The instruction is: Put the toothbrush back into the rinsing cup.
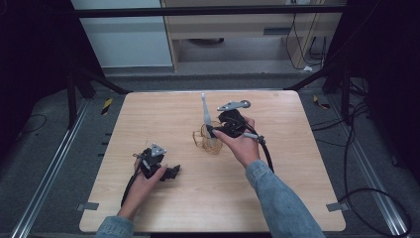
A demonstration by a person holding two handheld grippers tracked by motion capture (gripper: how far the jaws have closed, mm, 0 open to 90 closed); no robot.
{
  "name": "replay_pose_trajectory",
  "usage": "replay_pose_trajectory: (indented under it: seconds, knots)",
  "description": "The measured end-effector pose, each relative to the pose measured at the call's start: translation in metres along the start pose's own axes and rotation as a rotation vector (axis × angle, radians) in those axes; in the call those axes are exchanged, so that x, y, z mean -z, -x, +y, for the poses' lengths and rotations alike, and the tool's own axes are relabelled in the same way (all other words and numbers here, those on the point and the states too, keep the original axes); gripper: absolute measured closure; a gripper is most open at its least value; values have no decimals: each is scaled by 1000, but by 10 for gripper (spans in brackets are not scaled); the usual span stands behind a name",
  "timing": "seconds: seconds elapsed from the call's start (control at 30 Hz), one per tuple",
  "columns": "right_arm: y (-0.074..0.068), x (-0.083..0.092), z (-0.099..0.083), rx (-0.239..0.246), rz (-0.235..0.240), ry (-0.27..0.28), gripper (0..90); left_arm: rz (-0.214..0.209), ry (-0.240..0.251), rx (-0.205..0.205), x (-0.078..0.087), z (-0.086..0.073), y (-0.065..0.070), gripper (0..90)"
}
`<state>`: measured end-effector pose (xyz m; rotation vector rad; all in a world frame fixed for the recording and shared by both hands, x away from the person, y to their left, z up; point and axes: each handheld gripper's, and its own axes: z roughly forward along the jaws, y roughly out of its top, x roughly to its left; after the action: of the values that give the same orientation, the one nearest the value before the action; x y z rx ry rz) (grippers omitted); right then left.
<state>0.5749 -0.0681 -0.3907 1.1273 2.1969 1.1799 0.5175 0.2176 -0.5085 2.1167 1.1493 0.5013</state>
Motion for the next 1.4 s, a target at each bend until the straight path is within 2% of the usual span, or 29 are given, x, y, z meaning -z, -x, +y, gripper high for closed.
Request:
replay_pose_trajectory:
  seconds: [0.17,0.2,0.4,0.6,0.67,0.7,0.77,0.97,1.4]
  knots:
    - [4,3,-2,-4,3,14,195,0,0,0,0,0,0,0]
    - [5,4,-3,6,-8,-8,170,0,1,1,0,0,0,0]
    - [10,13,-7,38,-1,-31,120,0,0,0,0,0,0,0]
    - [19,24,-10,43,-24,-25,131,1,0,0,0,0,0,0]
    - [23,28,-14,45,-42,-21,145,1,1,0,0,0,0,0]
    - [28,31,-18,55,-66,-14,170,1,1,1,0,0,0,0]
    - [31,33,-20,56,-68,-12,182,1,2,2,0,0,0,0]
    - [47,49,-35,41,-74,-12,161,1,0,0,0,0,0,0]
    - [76,61,-67,-7,-120,-34,149,1,0,1,0,0,0,0]
